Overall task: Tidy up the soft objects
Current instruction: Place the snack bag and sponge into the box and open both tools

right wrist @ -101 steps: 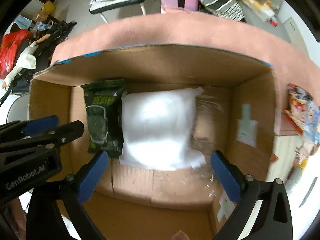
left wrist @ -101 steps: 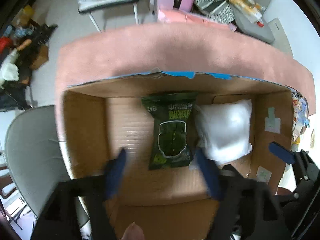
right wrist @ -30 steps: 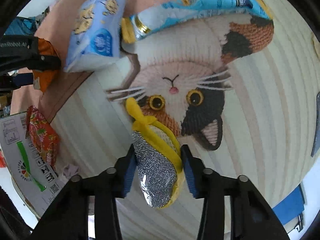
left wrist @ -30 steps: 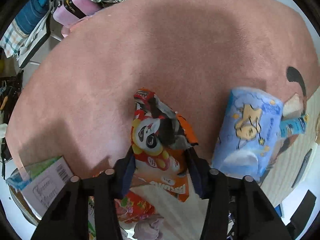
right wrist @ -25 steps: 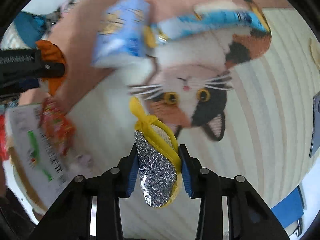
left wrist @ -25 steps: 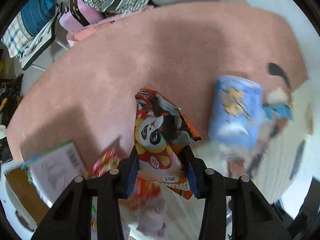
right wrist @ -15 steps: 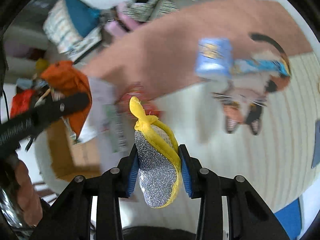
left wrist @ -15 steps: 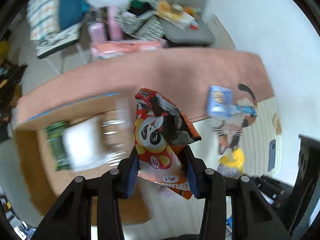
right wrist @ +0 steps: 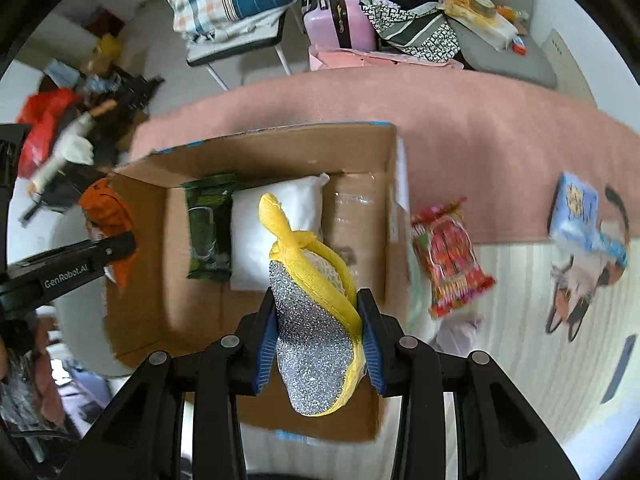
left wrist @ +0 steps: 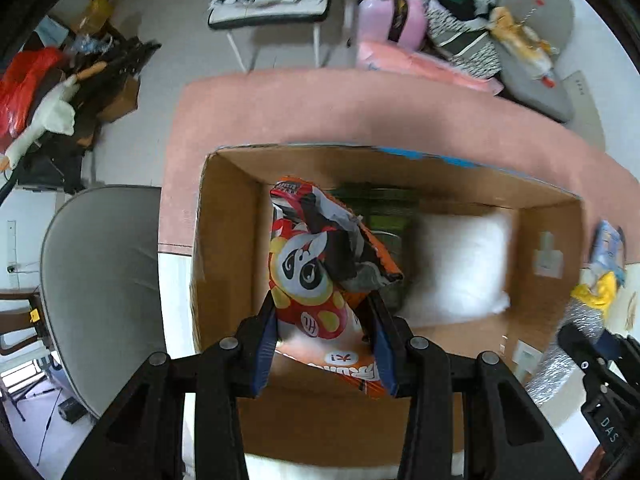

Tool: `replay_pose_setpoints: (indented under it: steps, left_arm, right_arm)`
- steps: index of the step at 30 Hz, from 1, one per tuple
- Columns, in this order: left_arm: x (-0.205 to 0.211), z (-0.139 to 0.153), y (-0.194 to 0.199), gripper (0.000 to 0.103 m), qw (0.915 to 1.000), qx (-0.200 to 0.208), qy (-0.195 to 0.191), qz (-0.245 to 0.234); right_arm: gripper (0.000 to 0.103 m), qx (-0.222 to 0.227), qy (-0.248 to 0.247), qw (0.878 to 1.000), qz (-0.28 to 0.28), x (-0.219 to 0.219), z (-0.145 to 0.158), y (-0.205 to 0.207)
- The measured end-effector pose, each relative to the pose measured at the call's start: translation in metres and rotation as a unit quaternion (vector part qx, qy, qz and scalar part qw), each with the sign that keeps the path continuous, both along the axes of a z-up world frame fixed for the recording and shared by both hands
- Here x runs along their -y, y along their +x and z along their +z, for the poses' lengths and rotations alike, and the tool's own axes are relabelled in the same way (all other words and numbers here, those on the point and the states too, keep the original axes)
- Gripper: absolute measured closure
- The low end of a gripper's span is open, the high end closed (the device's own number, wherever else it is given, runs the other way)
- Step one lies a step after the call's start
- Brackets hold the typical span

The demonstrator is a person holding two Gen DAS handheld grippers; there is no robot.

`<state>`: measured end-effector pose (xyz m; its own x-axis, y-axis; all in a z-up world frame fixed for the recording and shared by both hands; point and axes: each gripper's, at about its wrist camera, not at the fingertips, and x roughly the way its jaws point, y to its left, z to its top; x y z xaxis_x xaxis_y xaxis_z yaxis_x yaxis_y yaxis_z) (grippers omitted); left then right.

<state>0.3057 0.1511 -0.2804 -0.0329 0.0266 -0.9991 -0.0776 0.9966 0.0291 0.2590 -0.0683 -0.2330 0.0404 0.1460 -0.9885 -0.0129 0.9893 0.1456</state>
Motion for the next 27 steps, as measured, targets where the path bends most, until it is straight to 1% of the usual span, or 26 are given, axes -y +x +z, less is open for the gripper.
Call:
replay_pose_setpoints:
  steps: [3,5,9,11,12,13,15,16,18,20,21,23,25,27]
  left_arm:
    - [-0.005,-0.021,0.01,0.064,0.9998,-0.017,0.001,0.004]
    - [-0.009,-0.034,0.017,0.064,0.9994,-0.032,-0.006,0.007]
    - [-0.007,-0.048,0.026,0.064,0.9988,-0.048,-0.008,-0.003]
    - [-0.003,-0.056,0.031,0.061,0.9978,-0.065,-0.012,-0.011]
    - [-0.002,-0.059,0.033,0.061,0.9974,-0.069,-0.015,-0.011]
    - [-0.003,-0.061,0.034,0.061,0.9973,-0.071,-0.016,-0.004]
    - [-0.005,-0.063,0.034,0.06,0.997,-0.075,-0.021,0.003]
    - [-0.006,-0.062,0.034,0.059,0.9969,-0.074,-0.026,0.008]
    - [-0.008,-0.059,0.034,0.056,0.9966,-0.073,-0.035,0.014]
    - [-0.009,-0.054,0.032,0.054,0.9969,-0.069,-0.036,0.013]
    - [-0.009,-0.05,0.031,0.048,0.9973,-0.065,-0.034,0.01]
    - [-0.009,-0.04,0.029,0.04,0.9979,-0.055,-0.033,0.006]
    - [-0.01,-0.031,0.024,0.04,0.9984,-0.045,-0.035,0.003]
    - [-0.011,-0.021,0.017,0.04,0.9987,-0.035,-0.037,0.003]
  right_arm:
    - [0.063,-0.01,-0.033,0.999,0.006,-0.016,-0.017,0.018]
    - [0.063,-0.015,-0.046,0.999,0.007,-0.019,-0.027,0.025]
    - [0.063,-0.026,-0.073,0.997,0.003,-0.023,-0.048,0.042]
    - [0.062,-0.029,-0.084,0.996,0.004,-0.022,-0.059,0.05]
    - [0.058,-0.032,-0.088,0.996,0.006,-0.022,-0.064,0.052]
    - [0.057,-0.039,-0.09,0.995,0.008,-0.024,-0.07,0.056]
    - [0.044,-0.045,-0.09,0.995,0.01,-0.024,-0.075,0.06]
    - [0.039,-0.048,-0.091,0.995,0.011,-0.025,-0.076,0.06]
    - [0.024,-0.05,-0.084,0.995,0.008,-0.026,-0.077,0.06]
    - [0.022,-0.046,-0.086,0.995,0.004,-0.028,-0.076,0.059]
    - [0.022,-0.045,-0.085,0.995,0.004,-0.028,-0.075,0.058]
    - [0.022,-0.045,-0.077,0.996,0.002,-0.029,-0.073,0.056]
    - [0.021,-0.042,-0.07,0.997,-0.004,-0.027,-0.068,0.053]
    - [0.012,-0.039,-0.051,0.998,-0.011,-0.024,-0.061,0.048]
